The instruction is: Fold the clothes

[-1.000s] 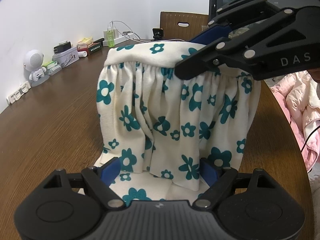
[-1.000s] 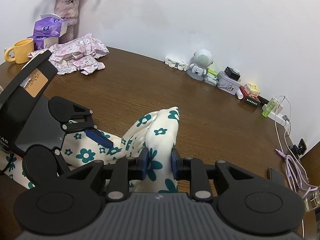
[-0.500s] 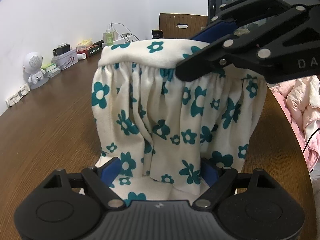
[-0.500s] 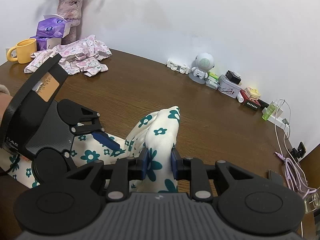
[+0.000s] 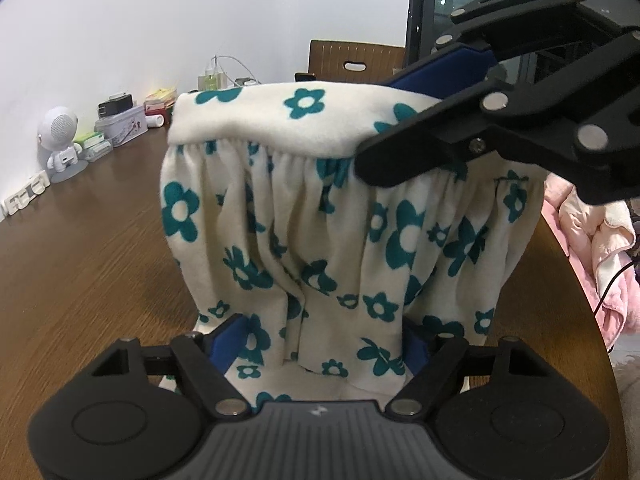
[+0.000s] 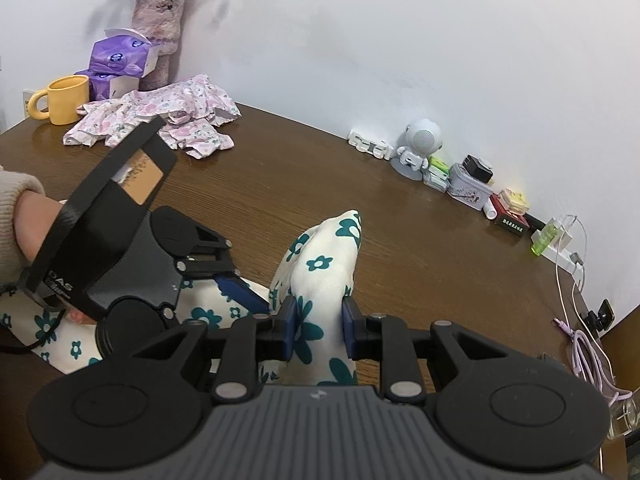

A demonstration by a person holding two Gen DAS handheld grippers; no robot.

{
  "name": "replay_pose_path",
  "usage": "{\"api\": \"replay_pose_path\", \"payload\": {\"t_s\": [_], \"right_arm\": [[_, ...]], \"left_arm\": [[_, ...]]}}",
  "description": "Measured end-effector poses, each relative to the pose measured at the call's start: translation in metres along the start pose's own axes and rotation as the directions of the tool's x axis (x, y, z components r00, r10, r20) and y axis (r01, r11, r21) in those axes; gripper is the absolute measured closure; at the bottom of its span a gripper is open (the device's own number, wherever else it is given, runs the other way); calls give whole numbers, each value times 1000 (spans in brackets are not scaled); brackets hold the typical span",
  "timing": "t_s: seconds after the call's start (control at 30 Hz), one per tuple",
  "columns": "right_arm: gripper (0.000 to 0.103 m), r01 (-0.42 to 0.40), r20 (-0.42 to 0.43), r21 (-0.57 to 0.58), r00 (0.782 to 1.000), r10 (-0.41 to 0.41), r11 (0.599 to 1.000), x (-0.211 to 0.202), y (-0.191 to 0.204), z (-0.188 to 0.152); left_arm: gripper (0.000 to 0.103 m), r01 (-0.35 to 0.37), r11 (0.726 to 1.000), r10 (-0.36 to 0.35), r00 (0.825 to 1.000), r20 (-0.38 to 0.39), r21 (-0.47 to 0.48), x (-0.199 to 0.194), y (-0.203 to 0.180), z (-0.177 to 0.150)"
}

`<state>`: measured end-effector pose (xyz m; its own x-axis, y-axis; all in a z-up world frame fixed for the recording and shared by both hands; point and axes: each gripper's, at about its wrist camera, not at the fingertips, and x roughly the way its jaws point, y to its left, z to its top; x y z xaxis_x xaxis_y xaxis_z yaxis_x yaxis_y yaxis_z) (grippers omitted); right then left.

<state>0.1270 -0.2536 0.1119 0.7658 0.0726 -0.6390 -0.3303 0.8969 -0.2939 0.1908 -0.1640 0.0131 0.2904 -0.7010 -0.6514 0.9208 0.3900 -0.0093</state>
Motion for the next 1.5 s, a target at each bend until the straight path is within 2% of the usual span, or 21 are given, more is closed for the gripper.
{"api": "replay_pose_path", "payload": {"t_s": [0.23,0.43,1.1,1.2,1.33,1.5], "right_arm": [[81,-13,4,-30,1000,13,999,-1,16,6],[81,-30,1,-61,1000,30,998,2,32,11],[81,-95,-32,-141,995,91,985,15,95,19],[81,-107,-30,-157,994,104,982,16,105,15],[81,-123,-26,-183,992,120,975,18,117,10],[83,-140,-16,-209,990,140,968,19,132,3]], "left_arm": [[24,-15,1000,15,1000,14,13,-10,-2,-4],[24,-23,1000,23,1000,13,-2,-38,4,-12],[23,-116,992,116,993,2,-56,-125,36,-78],[24,-93,994,94,996,3,-57,-132,39,-86],[25,-113,993,112,993,-34,-33,-129,38,-93],[25,-92,994,90,995,-48,-54,-127,44,-99]]}}
